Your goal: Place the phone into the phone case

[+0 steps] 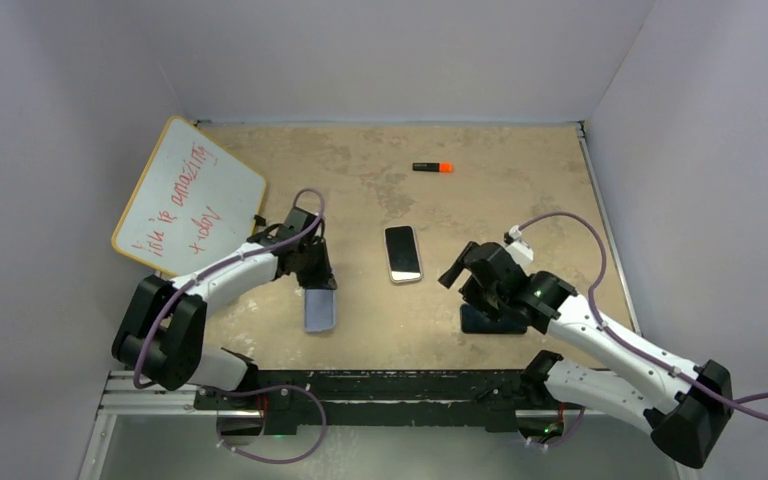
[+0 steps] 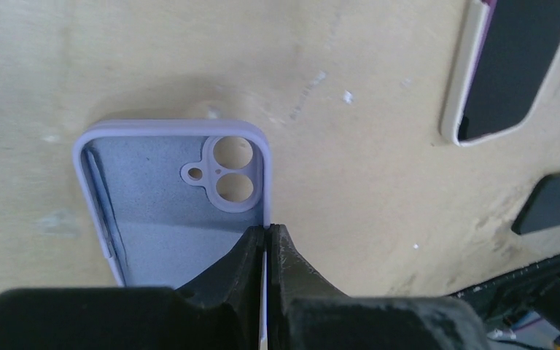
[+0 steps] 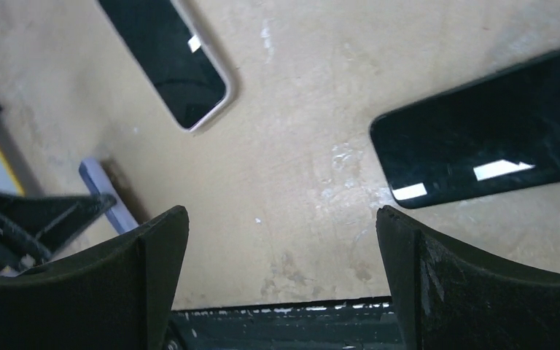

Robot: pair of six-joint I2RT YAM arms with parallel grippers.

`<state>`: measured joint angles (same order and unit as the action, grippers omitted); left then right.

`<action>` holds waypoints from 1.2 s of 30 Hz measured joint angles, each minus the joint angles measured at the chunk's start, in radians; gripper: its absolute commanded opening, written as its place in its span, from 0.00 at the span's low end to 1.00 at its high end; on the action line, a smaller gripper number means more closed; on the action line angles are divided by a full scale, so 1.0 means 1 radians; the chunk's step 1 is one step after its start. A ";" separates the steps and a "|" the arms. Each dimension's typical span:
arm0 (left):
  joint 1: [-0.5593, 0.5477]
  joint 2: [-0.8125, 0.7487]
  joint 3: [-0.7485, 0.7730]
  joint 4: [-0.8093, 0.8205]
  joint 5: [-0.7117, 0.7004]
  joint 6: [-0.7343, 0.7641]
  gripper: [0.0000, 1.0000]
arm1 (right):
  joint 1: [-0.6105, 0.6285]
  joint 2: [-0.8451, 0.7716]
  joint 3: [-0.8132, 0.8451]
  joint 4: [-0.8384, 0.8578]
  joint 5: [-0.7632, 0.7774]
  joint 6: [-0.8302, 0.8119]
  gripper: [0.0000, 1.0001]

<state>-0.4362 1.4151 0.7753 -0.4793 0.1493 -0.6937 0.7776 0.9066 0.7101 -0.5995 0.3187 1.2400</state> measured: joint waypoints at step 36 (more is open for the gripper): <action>-0.121 -0.157 0.089 0.072 0.116 0.122 0.93 | -0.143 0.105 -0.117 -0.299 0.125 0.678 0.99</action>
<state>-0.5568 1.2579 0.8642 -0.4072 0.2649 -0.5716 0.6350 1.0111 0.5934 -0.8982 0.4438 1.9175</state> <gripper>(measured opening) 0.915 0.987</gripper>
